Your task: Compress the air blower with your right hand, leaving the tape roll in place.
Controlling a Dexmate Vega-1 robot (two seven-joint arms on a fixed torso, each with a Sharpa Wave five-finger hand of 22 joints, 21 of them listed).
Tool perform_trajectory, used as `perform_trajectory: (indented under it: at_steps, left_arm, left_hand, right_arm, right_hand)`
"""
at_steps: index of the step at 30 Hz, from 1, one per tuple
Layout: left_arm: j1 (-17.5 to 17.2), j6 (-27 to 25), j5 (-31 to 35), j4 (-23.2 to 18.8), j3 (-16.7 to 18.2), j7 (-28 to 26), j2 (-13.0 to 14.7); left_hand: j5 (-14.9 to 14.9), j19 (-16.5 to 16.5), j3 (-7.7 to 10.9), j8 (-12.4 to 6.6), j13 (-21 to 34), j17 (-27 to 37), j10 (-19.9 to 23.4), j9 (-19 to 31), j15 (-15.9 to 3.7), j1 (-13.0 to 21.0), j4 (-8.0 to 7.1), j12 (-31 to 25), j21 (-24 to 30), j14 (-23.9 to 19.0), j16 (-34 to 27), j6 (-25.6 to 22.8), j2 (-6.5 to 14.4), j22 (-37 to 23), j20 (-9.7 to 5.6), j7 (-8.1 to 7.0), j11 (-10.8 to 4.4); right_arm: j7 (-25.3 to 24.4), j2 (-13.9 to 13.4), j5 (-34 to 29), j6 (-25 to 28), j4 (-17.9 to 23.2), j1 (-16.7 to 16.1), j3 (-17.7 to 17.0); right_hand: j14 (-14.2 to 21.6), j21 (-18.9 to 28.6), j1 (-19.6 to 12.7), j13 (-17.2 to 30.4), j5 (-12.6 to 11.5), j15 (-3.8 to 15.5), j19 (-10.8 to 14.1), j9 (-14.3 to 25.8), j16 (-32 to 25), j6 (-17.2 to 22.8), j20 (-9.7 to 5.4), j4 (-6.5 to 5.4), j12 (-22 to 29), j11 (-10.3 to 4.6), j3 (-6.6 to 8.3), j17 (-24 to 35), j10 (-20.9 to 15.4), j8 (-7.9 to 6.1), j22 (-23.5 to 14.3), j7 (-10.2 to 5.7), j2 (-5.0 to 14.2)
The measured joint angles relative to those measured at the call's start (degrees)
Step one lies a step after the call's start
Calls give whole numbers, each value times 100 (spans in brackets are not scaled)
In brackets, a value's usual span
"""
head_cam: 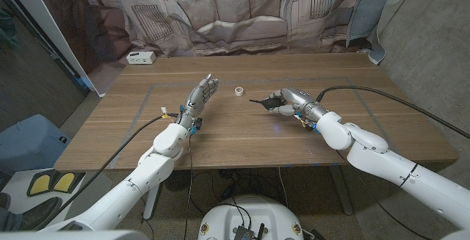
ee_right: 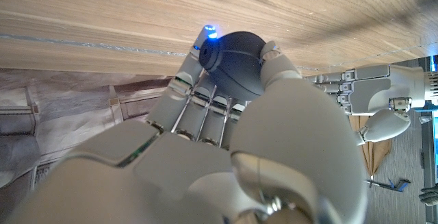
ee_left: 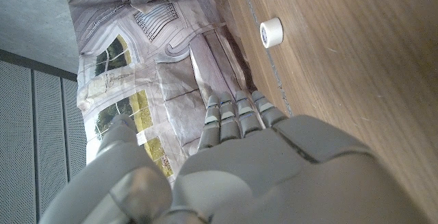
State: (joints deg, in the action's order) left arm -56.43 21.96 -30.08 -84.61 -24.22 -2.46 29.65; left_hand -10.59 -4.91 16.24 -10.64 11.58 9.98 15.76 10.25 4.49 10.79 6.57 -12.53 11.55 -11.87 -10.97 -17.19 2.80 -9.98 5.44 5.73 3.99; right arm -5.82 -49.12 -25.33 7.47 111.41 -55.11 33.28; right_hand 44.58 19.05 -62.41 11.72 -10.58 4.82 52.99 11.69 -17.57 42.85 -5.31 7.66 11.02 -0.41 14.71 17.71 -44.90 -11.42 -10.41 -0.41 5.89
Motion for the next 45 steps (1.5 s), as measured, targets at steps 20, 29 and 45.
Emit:
perform_trajectory:
  at_steps: [20, 29, 45]
  left_arm:
    - [11, -23, 8, -22, -11, 2, 9]
    - [6, -41, 25, -61, -12, -15, 21]
    - [-31, -44, 37, -82, -13, -63, 14]
  left_hand:
    - [0, 0, 15, 0, 0, 0, 0, 0, 0, 0, 15, 0, 0, 0, 18, 0, 0, 0, 0, 0, 0]
    - [0, 0, 15, 0, 0, 0, 0, 0, 0, 0, 15, 0, 0, 0, 18, 0, 0, 0, 0, 0, 0]
    - [0, 0, 15, 0, 0, 0, 0, 0, 0, 0, 15, 0, 0, 0, 17, 0, 0, 0, 0, 0, 0]
  right_arm:
    - [206, 75, -114, 223, -173, 192, 258]
    - [205, 122, -120, 259, -295, 238, 338]
    - [153, 168, -224, 285, -510, 335, 492]
  right_hand:
    - [-51, -21, 90, 1, 0, -30, -29, 0, 22, -32, 30, -47, 0, -31, -47, -1, 30, 15, 0, -32, -30]
    - [-50, -21, 113, 1, 0, -31, -29, 0, 22, -32, 30, -47, 0, -31, -48, -1, 30, 16, 0, -32, -7]
    - [-70, -21, 113, 1, 0, -10, -29, -1, 58, -32, 29, -46, 0, -31, -48, -2, 30, 22, 0, -32, -7]
